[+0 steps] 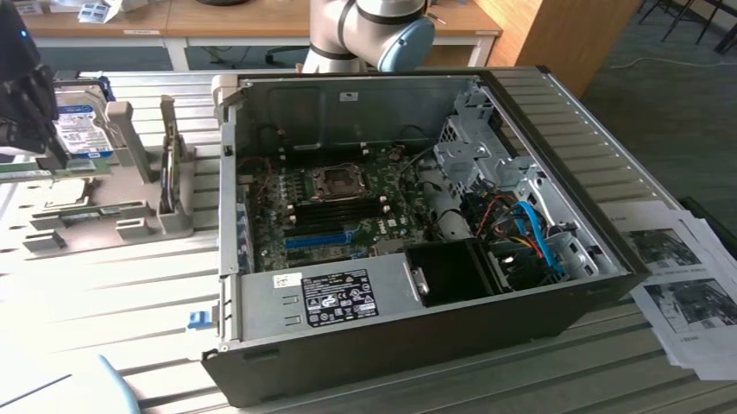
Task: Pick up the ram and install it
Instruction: 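Pick up the ram and move it above insertion slot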
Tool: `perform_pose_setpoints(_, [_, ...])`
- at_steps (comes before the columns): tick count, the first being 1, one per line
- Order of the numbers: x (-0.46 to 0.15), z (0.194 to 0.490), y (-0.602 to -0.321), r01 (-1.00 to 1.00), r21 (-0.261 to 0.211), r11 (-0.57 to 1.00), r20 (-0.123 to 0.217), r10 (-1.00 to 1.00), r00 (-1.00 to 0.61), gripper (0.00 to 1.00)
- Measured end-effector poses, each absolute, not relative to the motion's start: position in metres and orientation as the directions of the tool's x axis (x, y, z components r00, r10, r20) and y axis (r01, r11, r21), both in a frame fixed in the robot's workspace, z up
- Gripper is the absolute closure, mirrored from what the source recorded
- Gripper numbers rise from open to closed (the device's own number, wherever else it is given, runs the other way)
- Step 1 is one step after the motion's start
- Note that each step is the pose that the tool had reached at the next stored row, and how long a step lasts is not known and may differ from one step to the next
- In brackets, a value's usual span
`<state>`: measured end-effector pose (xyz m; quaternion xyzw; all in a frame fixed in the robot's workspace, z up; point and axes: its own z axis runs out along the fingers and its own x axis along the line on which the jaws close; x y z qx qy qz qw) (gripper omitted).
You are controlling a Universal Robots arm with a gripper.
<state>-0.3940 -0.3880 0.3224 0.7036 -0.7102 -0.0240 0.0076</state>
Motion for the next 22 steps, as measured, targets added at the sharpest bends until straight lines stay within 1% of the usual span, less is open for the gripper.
perform_pose_setpoints(22, [-0.394, 0.370, -0.388, -0.999, 0.045, 0.009, -0.023, -1.000, -0.010, 0.89])
